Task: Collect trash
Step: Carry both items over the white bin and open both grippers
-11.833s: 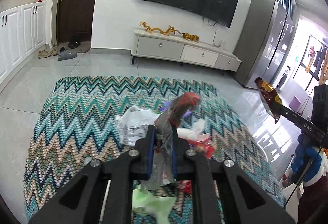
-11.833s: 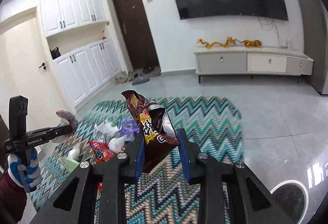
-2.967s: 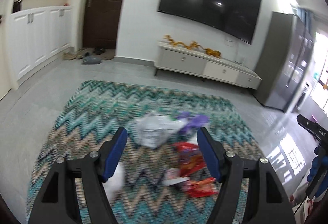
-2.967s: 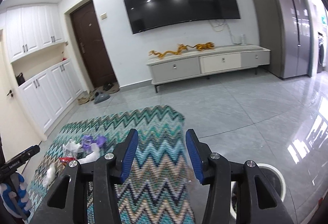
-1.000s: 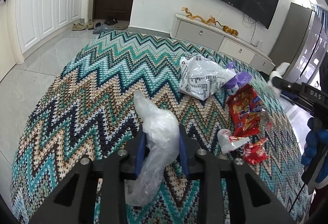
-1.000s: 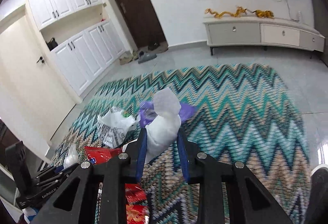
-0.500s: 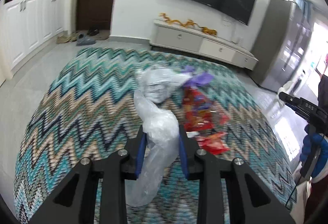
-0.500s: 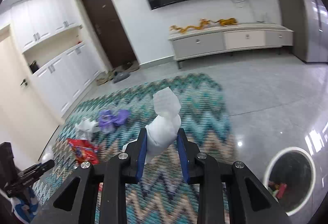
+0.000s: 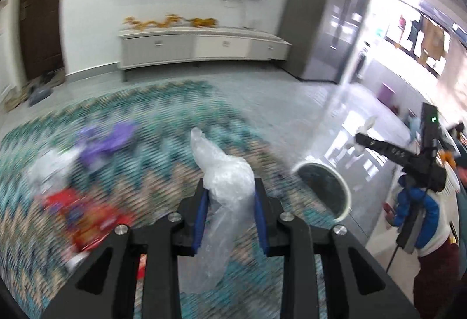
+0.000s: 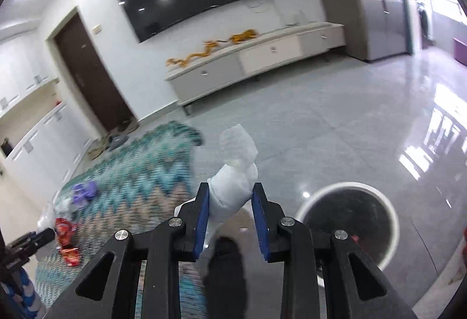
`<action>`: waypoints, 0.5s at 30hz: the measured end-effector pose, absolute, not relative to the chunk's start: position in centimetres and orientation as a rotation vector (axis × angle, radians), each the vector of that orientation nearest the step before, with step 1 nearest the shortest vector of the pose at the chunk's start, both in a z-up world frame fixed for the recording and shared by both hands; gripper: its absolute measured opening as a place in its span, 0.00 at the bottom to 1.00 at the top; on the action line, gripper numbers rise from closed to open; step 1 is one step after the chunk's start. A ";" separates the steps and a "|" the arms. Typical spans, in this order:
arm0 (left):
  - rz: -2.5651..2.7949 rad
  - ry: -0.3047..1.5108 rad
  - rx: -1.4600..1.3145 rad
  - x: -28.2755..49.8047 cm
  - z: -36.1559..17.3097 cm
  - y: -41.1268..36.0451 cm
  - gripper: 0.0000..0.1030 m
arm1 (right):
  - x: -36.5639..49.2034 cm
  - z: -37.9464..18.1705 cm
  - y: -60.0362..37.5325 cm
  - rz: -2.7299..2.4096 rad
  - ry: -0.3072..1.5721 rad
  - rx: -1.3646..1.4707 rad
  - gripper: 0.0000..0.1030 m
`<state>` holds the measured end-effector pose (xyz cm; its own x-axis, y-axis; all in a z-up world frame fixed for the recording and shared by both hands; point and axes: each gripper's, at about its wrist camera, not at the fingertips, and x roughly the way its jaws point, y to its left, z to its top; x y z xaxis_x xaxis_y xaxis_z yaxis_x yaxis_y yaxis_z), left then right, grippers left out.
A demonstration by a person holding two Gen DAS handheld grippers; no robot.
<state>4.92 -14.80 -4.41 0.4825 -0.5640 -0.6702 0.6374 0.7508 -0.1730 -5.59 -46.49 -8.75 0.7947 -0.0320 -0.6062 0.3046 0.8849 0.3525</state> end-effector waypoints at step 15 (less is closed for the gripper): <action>-0.972 0.955 0.232 5.7 -8.5 -39.9 0.27 | -7.9 -14.5 -57.0 -0.440 0.750 0.487 0.26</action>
